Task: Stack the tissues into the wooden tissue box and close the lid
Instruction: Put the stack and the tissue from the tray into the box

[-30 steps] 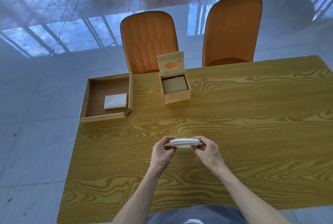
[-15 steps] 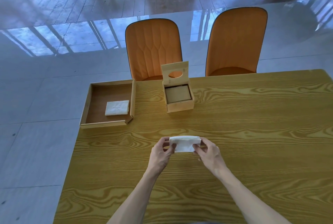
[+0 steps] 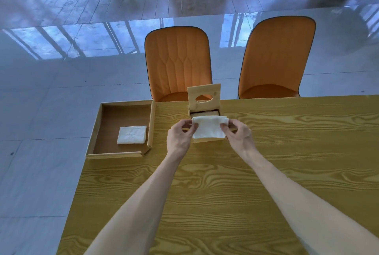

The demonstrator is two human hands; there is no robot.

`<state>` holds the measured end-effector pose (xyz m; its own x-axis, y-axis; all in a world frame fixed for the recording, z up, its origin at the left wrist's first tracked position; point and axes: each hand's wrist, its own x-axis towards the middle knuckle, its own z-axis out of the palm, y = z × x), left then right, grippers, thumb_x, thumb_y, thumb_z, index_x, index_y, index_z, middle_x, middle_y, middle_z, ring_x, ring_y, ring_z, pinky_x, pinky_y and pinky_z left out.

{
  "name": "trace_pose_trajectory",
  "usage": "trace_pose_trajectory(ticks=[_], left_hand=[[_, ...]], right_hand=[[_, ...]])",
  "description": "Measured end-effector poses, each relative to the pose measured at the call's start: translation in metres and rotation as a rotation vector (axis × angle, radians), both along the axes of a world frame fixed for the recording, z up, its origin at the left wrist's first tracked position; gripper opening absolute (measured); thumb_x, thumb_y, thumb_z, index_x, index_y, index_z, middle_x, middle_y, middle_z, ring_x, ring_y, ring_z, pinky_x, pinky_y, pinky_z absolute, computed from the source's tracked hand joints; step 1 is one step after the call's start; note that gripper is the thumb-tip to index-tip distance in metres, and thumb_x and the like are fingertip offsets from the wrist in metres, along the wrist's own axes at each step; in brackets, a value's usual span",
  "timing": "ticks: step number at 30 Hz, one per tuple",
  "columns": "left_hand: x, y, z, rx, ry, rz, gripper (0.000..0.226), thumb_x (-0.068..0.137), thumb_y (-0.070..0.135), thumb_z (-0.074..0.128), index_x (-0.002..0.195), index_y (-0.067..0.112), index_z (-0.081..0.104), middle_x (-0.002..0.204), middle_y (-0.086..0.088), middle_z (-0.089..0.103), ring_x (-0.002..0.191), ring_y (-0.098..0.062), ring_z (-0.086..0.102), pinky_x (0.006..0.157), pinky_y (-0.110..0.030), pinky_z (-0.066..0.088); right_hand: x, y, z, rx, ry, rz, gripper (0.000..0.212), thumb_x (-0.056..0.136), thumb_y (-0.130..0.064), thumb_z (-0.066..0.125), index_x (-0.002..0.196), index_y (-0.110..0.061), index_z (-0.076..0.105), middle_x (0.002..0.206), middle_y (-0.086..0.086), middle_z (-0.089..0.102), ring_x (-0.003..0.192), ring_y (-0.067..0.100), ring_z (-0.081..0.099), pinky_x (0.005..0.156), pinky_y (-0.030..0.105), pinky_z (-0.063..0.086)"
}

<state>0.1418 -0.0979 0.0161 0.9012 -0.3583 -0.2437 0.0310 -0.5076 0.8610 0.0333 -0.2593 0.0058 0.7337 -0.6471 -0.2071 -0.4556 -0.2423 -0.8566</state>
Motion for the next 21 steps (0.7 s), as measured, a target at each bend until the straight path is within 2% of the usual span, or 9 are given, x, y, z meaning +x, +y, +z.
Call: trace_pose_trajectory(ticks=[4,6,9,11,15,18,21], left_hand=[[0.015,-0.014,0.0,0.063,-0.022,0.061,0.028,0.086,0.046,0.072,0.104,0.025,0.072,0.091,0.013,0.071,0.085,-0.01,0.068,0.075,-0.032,0.056],[0.019,-0.02,-0.002,0.099,-0.009,0.094,0.028,0.086,0.047,0.071,0.104,0.025,0.072,0.095,0.01,0.074,0.085,-0.011,0.068,0.074,-0.031,0.055],[0.022,-0.026,-0.006,0.14,0.029,0.15,0.029,0.088,0.046,0.069,0.106,0.024,0.073,0.104,0.007,0.076,0.089,-0.015,0.068,0.078,-0.033,0.055],[0.023,-0.029,-0.008,0.183,0.04,0.166,0.029,0.09,0.044,0.066,0.108,0.023,0.074,0.108,0.005,0.076,0.096,-0.018,0.069,0.083,-0.035,0.056],[0.024,-0.033,-0.01,0.259,0.023,0.19,0.026,0.091,0.043,0.064,0.105,0.024,0.075,0.105,0.005,0.076,0.096,-0.019,0.07,0.078,-0.034,0.055],[0.023,-0.036,-0.01,0.275,0.016,0.219,0.02,0.089,0.043,0.066,0.1,0.027,0.073,0.1,0.007,0.076,0.091,-0.018,0.069,0.073,-0.033,0.055],[0.023,-0.037,-0.012,0.279,0.032,0.226,0.019,0.089,0.041,0.068,0.102,0.028,0.067,0.097,0.006,0.073,0.088,-0.018,0.069,0.071,-0.033,0.054]], right_hand=[[0.021,-0.01,0.0,-0.047,0.03,-0.065,0.035,0.092,-0.042,0.062,0.113,-0.014,0.067,0.095,-0.004,0.07,0.081,0.02,0.07,0.072,0.033,0.057],[0.029,-0.012,-0.003,-0.066,0.062,-0.089,0.038,0.091,-0.044,0.062,0.114,-0.015,0.066,0.098,-0.002,0.072,0.081,0.02,0.071,0.073,0.036,0.058],[0.038,-0.011,-0.006,-0.103,0.105,-0.098,0.042,0.093,-0.047,0.058,0.114,-0.012,0.067,0.101,0.003,0.074,0.084,0.021,0.071,0.077,0.041,0.059],[0.042,-0.009,-0.007,-0.151,0.126,-0.107,0.044,0.094,-0.047,0.057,0.113,-0.01,0.068,0.101,0.006,0.074,0.089,0.023,0.069,0.077,0.04,0.058],[0.048,-0.006,-0.008,-0.298,0.208,-0.108,0.035,0.094,-0.042,0.059,0.108,-0.012,0.072,0.103,0.01,0.073,0.09,0.026,0.067,0.064,0.03,0.049],[0.052,-0.007,-0.01,-0.287,0.256,-0.119,0.032,0.092,-0.041,0.062,0.107,-0.014,0.072,0.108,0.012,0.069,0.092,0.027,0.065,0.066,0.03,0.048],[0.054,-0.008,-0.013,-0.268,0.246,-0.159,0.028,0.089,-0.035,0.069,0.107,-0.015,0.067,0.104,0.008,0.068,0.089,0.022,0.063,0.067,0.029,0.046]])
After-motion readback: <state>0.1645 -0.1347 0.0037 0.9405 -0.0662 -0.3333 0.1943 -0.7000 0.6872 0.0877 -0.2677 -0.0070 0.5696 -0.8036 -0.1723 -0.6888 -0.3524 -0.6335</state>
